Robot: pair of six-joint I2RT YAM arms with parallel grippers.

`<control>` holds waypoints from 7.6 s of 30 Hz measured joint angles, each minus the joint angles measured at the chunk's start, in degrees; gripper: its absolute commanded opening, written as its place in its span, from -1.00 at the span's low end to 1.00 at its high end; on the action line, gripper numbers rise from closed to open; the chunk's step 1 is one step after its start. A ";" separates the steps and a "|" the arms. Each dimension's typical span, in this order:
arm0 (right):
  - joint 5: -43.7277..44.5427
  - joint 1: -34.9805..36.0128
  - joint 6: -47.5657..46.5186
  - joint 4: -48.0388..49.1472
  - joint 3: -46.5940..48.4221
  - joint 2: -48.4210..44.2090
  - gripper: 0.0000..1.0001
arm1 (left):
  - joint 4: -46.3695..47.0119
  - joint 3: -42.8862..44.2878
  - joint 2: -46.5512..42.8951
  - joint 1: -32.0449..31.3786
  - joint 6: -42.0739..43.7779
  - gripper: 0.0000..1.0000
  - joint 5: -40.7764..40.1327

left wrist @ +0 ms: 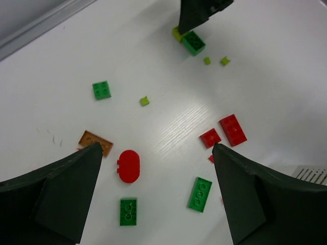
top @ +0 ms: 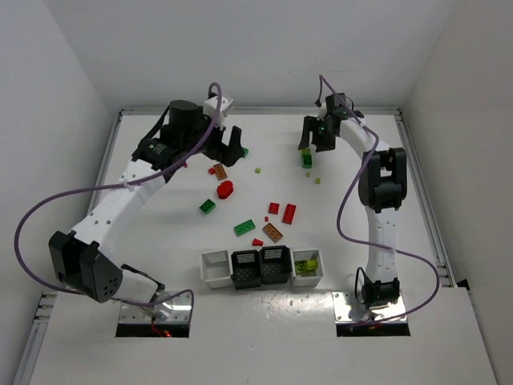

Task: Sort the legos into containers by color

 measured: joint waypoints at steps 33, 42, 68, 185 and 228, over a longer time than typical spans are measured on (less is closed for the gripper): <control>4.98 2.60 -6.84 0.85 1.51 4.20 -0.79 | 0.31 -5.31 3.61 8.09 -2.64 0.89 -3.78; -6.54 2.62 -18.78 -3.56 -4.96 -20.90 -0.87 | -0.87 3.21 18.80 8.07 2.25 0.65 4.90; -15.26 30.69 -53.92 -28.17 -46.62 -64.28 -0.94 | -4.22 19.02 43.39 -8.98 -8.50 0.43 -16.15; -3.43 -1.53 -32.02 -23.87 -17.20 -21.49 0.16 | -12.55 3.04 20.63 -44.02 18.32 0.13 7.91; 3.43 2.95 -21.20 -16.28 -16.50 -11.30 0.16 | -6.47 11.41 10.51 6.80 -1.51 0.21 8.55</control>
